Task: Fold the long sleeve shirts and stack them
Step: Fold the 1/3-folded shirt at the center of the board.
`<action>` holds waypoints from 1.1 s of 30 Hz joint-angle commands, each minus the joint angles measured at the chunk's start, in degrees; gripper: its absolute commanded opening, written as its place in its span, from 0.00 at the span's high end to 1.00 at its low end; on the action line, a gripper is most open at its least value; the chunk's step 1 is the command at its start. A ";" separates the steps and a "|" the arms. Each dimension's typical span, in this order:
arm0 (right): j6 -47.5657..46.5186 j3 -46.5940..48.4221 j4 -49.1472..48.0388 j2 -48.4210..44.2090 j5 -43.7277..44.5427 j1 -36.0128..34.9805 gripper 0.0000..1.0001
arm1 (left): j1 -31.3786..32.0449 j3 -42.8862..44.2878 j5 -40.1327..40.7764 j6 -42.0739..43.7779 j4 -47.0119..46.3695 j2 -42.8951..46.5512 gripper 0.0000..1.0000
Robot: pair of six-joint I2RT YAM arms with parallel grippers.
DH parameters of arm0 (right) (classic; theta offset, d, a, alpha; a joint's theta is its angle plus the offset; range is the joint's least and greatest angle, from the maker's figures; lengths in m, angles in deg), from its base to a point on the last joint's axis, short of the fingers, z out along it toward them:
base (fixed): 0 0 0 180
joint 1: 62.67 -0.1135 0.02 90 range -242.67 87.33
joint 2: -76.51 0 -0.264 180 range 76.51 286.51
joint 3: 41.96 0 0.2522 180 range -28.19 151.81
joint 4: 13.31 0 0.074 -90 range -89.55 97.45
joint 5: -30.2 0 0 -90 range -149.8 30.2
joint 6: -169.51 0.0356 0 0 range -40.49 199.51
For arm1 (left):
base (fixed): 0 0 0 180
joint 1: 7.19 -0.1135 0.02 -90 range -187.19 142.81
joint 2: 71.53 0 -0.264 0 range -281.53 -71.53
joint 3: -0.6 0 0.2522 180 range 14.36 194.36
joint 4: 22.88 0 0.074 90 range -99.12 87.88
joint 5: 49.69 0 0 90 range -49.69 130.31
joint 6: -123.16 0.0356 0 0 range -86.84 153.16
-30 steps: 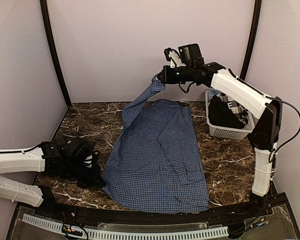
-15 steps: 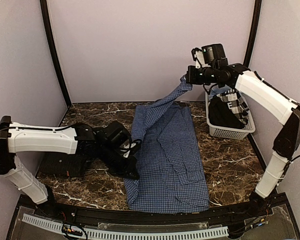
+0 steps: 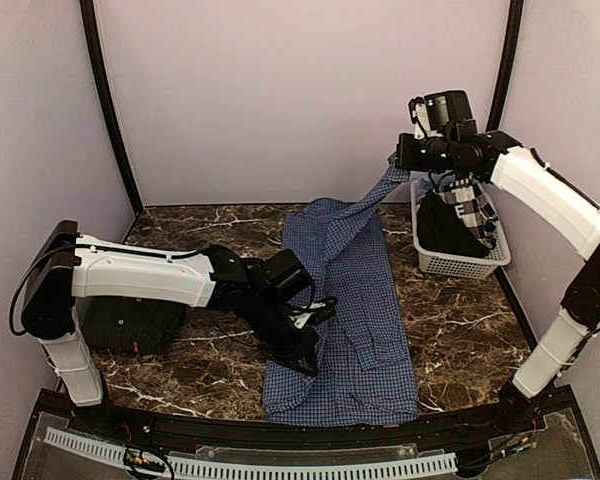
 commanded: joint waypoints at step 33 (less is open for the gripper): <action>4.29 -5.23 -1.98 -2.38 -5.97 1.22 1.00 | 2.80 8.28 -10.30 2.25 -5.95 -13.04 1.00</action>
